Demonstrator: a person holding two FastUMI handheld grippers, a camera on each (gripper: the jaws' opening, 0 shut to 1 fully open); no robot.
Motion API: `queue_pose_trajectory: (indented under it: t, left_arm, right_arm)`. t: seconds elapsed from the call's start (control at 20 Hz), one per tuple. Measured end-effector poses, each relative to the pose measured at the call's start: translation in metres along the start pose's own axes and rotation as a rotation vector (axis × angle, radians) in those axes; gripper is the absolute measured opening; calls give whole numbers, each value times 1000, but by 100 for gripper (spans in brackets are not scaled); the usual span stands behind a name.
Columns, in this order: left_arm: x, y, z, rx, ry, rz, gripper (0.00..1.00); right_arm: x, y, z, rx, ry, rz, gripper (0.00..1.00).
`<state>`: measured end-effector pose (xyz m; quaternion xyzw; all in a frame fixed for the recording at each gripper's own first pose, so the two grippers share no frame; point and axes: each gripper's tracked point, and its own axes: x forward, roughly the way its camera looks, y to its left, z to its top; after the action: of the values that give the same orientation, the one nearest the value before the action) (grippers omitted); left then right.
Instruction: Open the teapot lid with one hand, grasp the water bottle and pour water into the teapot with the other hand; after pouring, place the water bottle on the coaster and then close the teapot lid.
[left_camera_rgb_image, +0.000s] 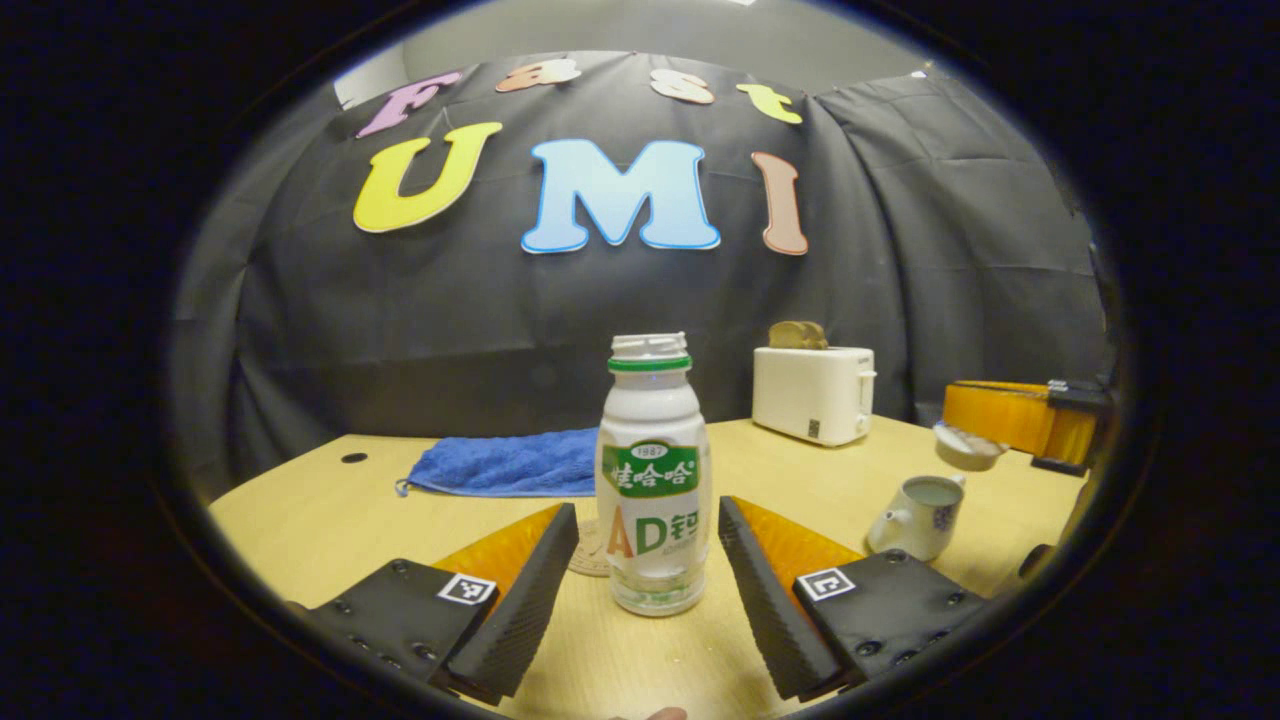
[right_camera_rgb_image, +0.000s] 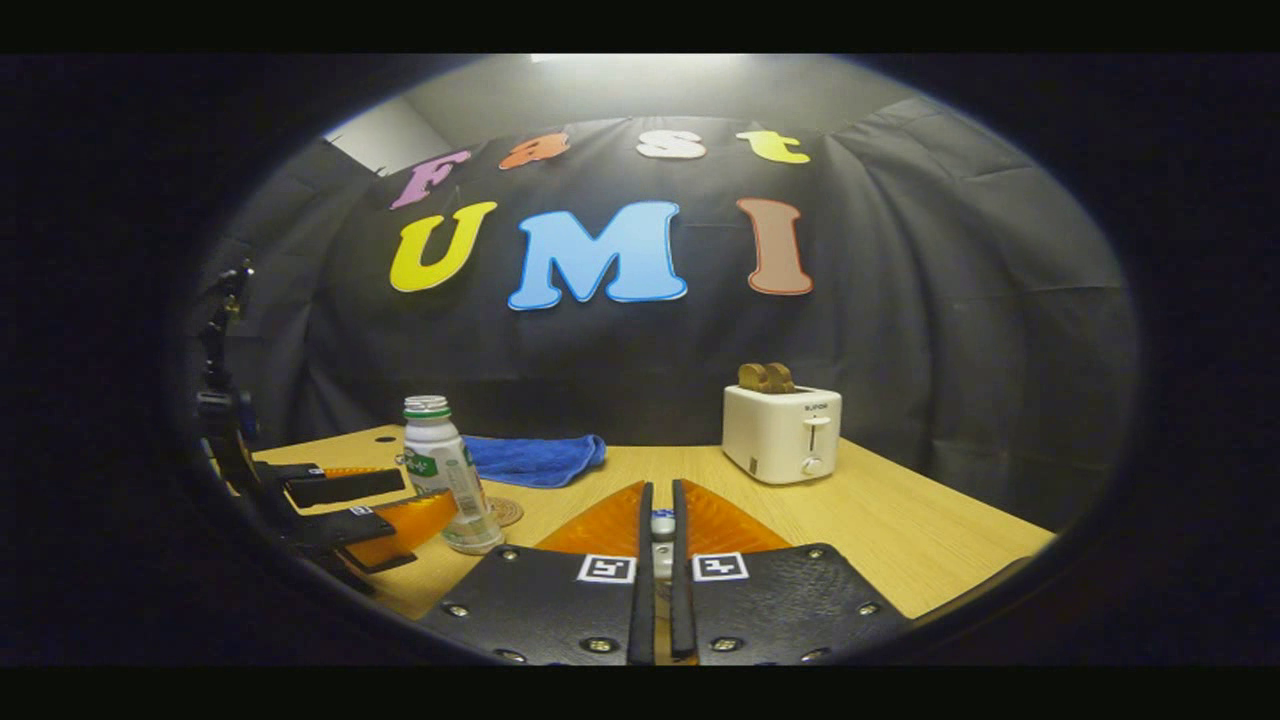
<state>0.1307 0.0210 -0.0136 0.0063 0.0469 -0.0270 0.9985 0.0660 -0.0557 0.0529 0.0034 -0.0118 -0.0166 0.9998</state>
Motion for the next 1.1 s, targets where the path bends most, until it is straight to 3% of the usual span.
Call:
queue_pose_trajectory:
  t: [0.15,0.2,0.25,0.45,0.75,0.8,0.85,0.9,1.0,1.05,1.1]
  left_arm:
    - [20,-5,-7,-13,28,-40,99]
    - [26,-4,-5,-16,30,-50,94]
    - [31,-6,-7,-19,38,-60,89]
    - [43,-18,-9,8,61,-98,98]
    - [34,-20,-12,-23,70,-119,89]
    - [29,-19,-11,-17,70,-119,88]
    - [24,-20,-11,0,69,-121,87]
    - [20,-20,-9,27,64,-120,86]
    - [11,-19,-3,101,45,-108,81]
    - [8,-18,1,140,31,-97,78]
    - [5,-18,7,181,20,-87,82]
  right_arm:
    - [-2,0,5,-11,-13,1,6]
    - [-2,-1,5,-9,-14,0,3]
    - [-1,-2,5,-7,-12,0,6]
    - [1,-6,6,8,-12,-9,6]
    - [-5,-10,7,14,-13,-8,6]
    - [-9,-11,9,15,-15,-7,23]
    - [-15,-10,10,15,-14,-1,23]
    - [-21,-10,12,16,-15,5,6]
    - [-40,-9,16,26,-18,20,6]
    - [-51,-8,16,31,-22,29,0]
    - [-64,-8,17,32,-23,31,0]
